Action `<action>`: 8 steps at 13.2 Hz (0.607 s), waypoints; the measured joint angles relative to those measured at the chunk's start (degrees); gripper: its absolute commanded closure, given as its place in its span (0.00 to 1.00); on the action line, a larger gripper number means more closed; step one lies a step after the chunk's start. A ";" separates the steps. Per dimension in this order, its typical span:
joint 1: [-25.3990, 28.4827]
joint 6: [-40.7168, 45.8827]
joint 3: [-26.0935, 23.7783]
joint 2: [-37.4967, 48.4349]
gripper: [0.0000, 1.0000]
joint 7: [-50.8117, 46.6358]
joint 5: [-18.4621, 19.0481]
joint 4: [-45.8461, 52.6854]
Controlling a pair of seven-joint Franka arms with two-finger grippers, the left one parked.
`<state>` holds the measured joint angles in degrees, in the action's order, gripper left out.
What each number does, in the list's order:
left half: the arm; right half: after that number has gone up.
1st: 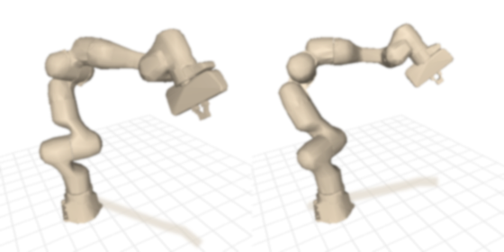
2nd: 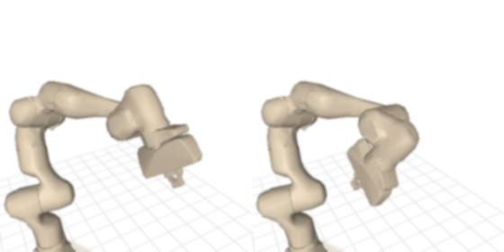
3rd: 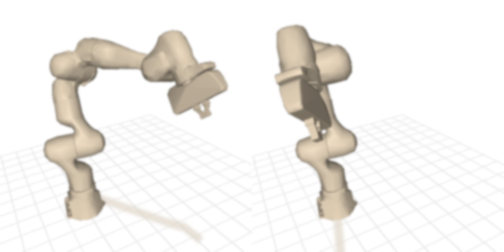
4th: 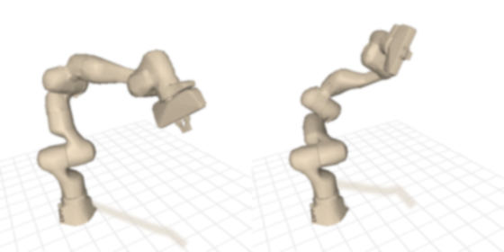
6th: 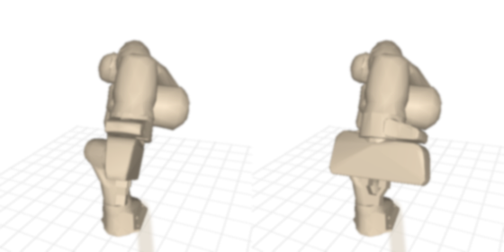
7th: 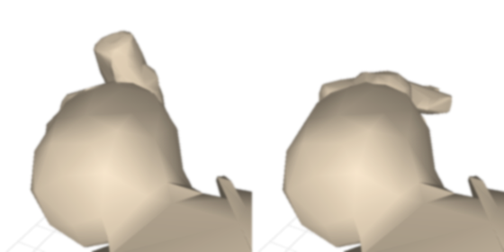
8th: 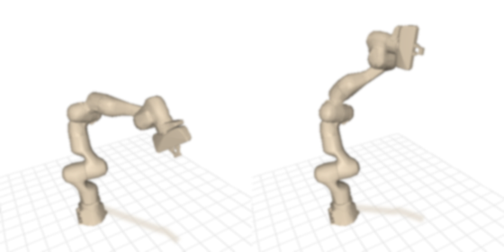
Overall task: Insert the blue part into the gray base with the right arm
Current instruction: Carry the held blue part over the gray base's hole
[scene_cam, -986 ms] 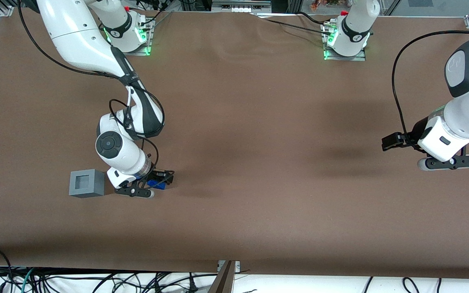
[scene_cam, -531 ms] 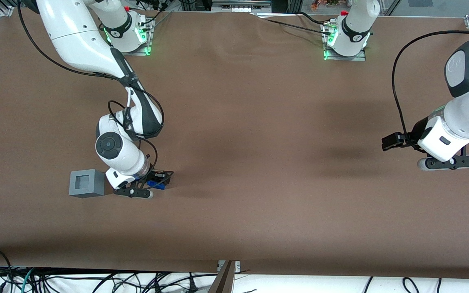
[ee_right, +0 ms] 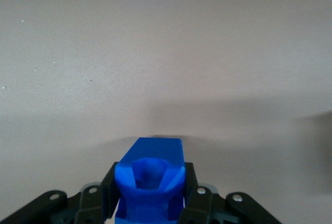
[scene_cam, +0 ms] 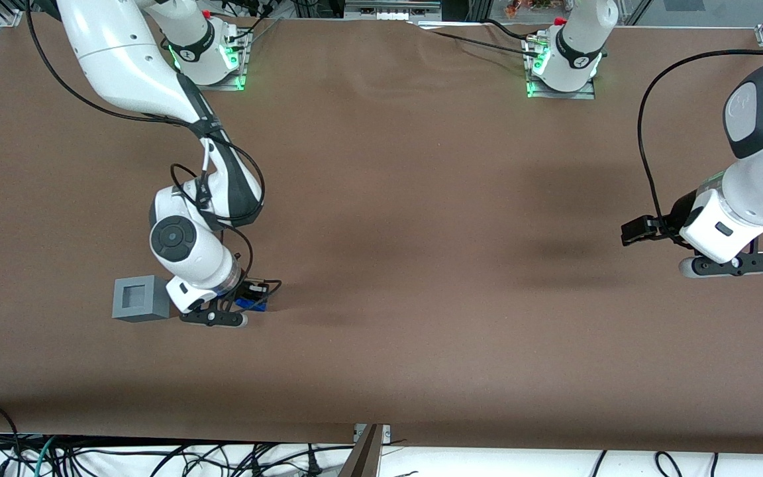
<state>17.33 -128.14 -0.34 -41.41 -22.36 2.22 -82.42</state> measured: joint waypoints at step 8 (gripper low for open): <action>-10.34 18.15 3.65 3.41 0.75 27.91 0.00 6.70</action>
<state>6.98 -109.98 3.31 -37.99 5.54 2.22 -75.72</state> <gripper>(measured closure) 0.493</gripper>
